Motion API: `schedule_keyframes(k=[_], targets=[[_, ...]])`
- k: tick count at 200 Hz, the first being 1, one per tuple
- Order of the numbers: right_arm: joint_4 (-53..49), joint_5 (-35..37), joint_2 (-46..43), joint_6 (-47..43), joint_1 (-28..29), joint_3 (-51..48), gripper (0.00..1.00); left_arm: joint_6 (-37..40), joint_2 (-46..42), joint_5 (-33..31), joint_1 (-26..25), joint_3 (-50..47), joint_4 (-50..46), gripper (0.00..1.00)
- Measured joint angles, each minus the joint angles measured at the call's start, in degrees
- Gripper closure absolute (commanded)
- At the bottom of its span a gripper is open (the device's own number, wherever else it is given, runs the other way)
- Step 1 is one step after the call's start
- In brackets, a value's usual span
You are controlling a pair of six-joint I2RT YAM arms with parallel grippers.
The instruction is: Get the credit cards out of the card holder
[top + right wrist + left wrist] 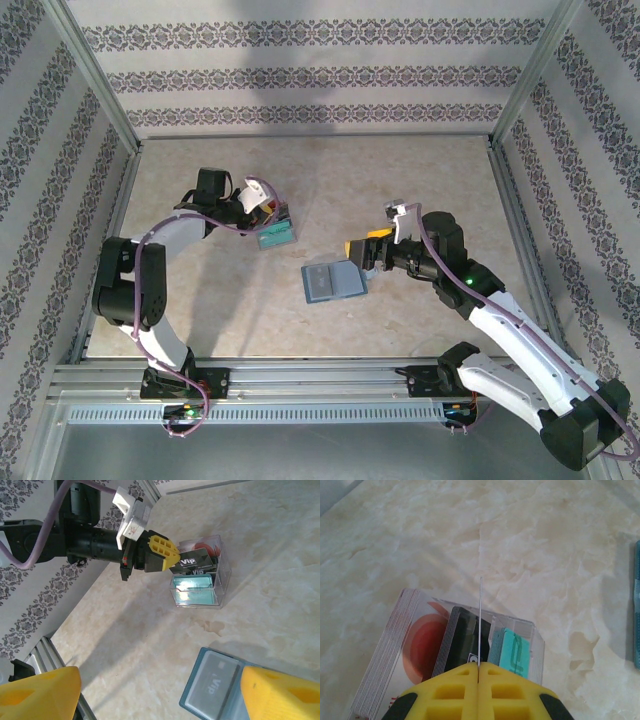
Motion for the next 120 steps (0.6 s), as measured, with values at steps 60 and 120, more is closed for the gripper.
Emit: schedule_keyframes(k=[60, 120], targets=[[0.11, 0.02, -0.11, 0.13, 0.00, -0.04, 0.08, 1.22, 3.39, 0.09, 0.37, 2.95, -1.46, 1.00], [1.55, 2.60, -5.03, 0.74, -0.37, -2.64, 0.02, 2.08, 4.20, 0.02, 0.35, 4.39, -2.97, 1.00]])
